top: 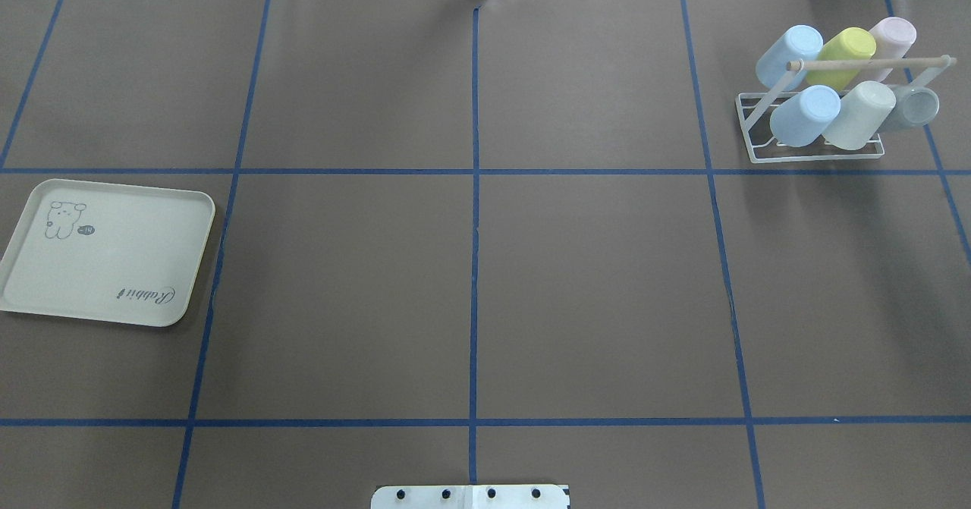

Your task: Transfer IKEA cup to right arm and place on rack

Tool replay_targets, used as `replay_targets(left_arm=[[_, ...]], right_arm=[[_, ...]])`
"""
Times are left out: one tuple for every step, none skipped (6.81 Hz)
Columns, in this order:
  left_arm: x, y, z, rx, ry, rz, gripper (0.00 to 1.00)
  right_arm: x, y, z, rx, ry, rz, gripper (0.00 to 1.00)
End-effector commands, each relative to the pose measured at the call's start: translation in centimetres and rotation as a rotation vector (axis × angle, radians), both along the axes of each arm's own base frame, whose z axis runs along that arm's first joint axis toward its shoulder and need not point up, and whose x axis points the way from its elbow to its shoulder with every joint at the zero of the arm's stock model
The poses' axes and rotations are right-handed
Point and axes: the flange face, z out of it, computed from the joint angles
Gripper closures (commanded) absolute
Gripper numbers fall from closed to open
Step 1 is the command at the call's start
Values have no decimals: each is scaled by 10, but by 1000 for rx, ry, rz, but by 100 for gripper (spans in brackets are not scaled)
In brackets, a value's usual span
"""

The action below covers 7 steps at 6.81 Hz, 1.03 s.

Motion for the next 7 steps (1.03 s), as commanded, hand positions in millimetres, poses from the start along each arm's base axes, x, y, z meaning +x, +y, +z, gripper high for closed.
replay_targets(left_arm=[[-1,-6,37,-53,-28,-18,0],[-1,-2,67,-128,-39,-7,0],[1,0,78,-141,-70,67,0],[-8,0,82,-160,-105,121,0],[-19,1,84,-182,-129,151,0],[-27,3,87,-190,-150,207,0],[-39,5,88,-209,-161,251,0]], right_arm=[[1,18,33,-39,3,-1,0],[2,25,47,-59,2,-17,0],[7,35,58,-49,15,-87,0],[19,41,65,-102,36,-148,0],[27,47,72,-133,47,-204,0],[26,54,83,-164,34,-217,0],[26,66,99,-186,29,-217,0]])
